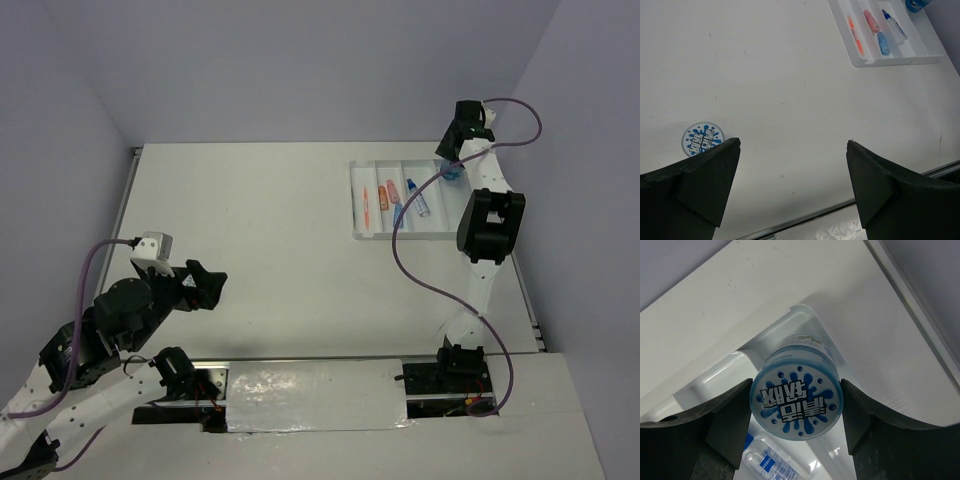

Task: Sort the stationery into containers
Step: Place the storage box in the storage box, then place the storage box at the center of the board.

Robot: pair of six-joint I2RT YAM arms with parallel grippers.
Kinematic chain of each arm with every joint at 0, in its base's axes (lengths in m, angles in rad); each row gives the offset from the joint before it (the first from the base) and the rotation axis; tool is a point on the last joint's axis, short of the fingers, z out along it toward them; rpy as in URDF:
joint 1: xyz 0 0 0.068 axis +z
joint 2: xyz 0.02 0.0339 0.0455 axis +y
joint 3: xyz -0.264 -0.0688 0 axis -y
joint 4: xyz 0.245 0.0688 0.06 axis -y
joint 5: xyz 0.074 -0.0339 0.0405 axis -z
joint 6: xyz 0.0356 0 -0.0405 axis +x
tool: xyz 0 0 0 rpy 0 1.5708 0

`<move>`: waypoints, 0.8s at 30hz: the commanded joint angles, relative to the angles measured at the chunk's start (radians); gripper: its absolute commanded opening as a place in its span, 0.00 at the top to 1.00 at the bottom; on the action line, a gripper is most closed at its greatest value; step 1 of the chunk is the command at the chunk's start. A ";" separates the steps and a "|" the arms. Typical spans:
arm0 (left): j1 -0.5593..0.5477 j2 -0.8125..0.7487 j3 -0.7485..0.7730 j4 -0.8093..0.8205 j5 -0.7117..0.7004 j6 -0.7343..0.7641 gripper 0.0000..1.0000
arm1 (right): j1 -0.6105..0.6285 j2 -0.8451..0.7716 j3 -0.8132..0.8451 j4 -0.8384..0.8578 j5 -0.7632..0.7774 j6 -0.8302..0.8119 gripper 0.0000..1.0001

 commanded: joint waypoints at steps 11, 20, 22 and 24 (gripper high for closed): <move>-0.005 0.002 0.004 0.050 0.012 0.025 0.01 | -0.007 0.042 0.153 -0.058 -0.055 -0.019 0.31; -0.005 0.007 0.002 0.050 0.015 0.025 0.01 | -0.011 0.020 0.192 -0.107 -0.025 -0.020 0.00; -0.005 0.010 0.004 0.047 0.009 0.022 0.01 | -0.008 0.006 0.204 -0.127 -0.044 -0.019 0.00; -0.005 0.010 0.007 0.041 -0.006 0.013 0.01 | 0.016 -0.050 0.154 -0.121 -0.072 -0.016 0.00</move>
